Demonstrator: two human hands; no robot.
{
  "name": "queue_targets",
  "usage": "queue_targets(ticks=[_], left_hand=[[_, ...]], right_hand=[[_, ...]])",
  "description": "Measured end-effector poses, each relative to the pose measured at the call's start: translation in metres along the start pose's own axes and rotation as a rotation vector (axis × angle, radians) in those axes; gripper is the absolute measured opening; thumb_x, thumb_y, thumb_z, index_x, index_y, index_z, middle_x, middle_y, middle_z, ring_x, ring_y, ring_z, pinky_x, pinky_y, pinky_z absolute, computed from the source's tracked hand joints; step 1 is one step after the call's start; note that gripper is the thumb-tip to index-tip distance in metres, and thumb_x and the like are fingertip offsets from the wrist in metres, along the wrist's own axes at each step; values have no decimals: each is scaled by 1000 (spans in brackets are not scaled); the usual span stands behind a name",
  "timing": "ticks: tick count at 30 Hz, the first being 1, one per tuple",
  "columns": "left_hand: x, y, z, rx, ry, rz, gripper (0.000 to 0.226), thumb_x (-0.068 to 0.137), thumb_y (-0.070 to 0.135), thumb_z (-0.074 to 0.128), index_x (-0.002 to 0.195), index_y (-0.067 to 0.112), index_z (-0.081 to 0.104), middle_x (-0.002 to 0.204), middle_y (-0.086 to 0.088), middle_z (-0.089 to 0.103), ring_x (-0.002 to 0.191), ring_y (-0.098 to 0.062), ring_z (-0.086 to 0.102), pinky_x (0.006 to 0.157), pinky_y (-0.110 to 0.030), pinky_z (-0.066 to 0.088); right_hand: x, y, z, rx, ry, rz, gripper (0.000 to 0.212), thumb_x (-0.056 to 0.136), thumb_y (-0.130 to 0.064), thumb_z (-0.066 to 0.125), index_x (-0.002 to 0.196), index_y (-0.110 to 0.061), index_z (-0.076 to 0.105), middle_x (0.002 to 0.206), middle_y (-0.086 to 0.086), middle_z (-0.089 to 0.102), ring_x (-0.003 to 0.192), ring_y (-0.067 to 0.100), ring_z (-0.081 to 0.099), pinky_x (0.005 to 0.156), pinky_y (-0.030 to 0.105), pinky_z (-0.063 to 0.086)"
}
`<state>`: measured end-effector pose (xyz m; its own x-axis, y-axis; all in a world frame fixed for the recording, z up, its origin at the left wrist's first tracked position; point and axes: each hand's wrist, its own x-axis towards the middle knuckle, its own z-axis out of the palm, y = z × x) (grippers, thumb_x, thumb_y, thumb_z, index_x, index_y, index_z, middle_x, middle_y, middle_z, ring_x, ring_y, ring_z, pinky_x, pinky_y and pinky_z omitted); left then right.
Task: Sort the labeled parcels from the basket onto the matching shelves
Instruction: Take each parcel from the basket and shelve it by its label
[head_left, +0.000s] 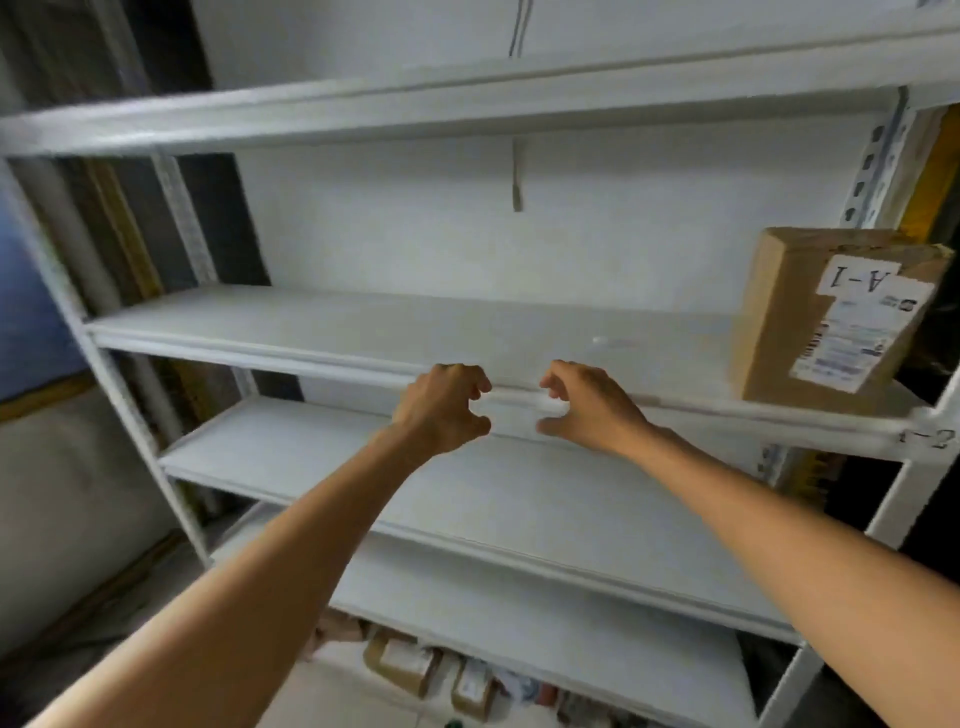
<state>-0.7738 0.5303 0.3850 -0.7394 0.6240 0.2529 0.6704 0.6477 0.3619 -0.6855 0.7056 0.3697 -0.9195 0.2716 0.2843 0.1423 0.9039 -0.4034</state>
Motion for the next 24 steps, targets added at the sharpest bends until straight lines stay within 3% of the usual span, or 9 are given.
queue_targets(ticks=[5, 10, 18, 24], left_hand=[[-90, -102, -52, 53, 81, -231, 40, 75, 23, 77, 114, 18, 65, 106, 1, 69, 96, -16, 65, 86, -36, 55], [-186, -167, -102, 138, 166, -506, 40, 74, 27, 75, 113, 24, 66, 103, 5, 70, 93, -15, 65, 85, -33, 54], [-344, -213, -145, 142, 274, -919, 41, 74, 26, 76, 113, 21, 65, 103, 2, 68, 92, -17, 64, 84, -38, 55], [-460, -207, -137, 95, 342, -1208, 45, 75, 27, 75, 117, 16, 61, 102, -1, 63, 93, -17, 62, 83, -34, 54]], right_hand=[[9, -121, 67, 18, -235, -254, 61, 75, -37, 76, 127, -18, 51, 123, 1, 55, 111, 20, 55, 94, 37, 48], [-3, -236, 112, 68, -327, -524, 73, 74, -37, 78, 135, -16, 44, 126, 7, 56, 112, 22, 55, 93, 36, 48], [-52, -381, 166, 145, -501, -943, 66, 76, -34, 77, 132, -15, 47, 121, 5, 58, 108, 18, 56, 87, 31, 51], [-123, -462, 202, 127, -689, -1300, 62, 75, -37, 75, 127, -12, 50, 116, 5, 57, 105, 23, 55, 87, 38, 50]])
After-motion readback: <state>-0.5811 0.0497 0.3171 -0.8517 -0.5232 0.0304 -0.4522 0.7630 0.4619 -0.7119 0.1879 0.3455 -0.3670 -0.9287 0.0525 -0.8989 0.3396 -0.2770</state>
